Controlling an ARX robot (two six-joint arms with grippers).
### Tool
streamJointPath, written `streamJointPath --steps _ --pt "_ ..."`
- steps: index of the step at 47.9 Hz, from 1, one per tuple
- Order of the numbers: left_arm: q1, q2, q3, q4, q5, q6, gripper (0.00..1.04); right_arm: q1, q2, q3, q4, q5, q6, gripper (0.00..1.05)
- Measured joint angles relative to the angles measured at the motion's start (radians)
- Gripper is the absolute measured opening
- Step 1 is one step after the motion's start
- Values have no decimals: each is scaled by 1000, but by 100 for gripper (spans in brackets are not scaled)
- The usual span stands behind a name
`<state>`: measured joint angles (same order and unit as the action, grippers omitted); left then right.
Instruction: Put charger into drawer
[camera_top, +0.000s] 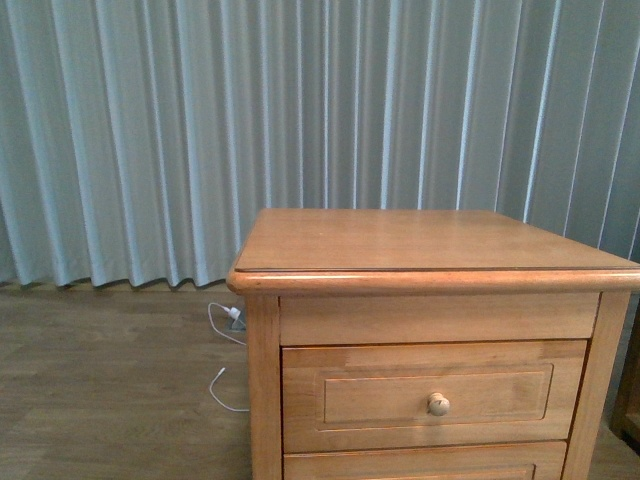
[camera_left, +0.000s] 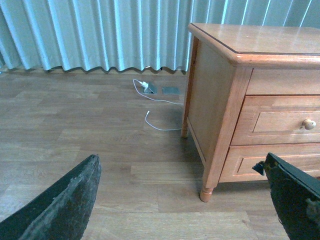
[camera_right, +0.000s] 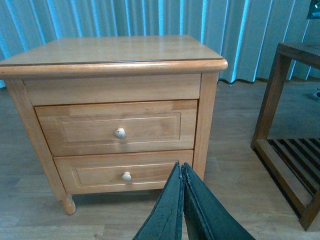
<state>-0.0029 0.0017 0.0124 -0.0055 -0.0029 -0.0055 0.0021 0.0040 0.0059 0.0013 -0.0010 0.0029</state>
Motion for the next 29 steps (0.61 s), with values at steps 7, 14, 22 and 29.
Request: streamJointPath --steps 7,14,22,29 --pt "0 0 0 0 0 0 99 0 0 0 0 0 0 2" --pt "0 0 0 0 0 0 99 0 0 0 0 0 0 2" --pt "0 0 0 0 0 0 99 0 0 0 0 0 -2 21" --pt "0 0 0 0 0 0 99 0 0 0 0 0 -2 52"
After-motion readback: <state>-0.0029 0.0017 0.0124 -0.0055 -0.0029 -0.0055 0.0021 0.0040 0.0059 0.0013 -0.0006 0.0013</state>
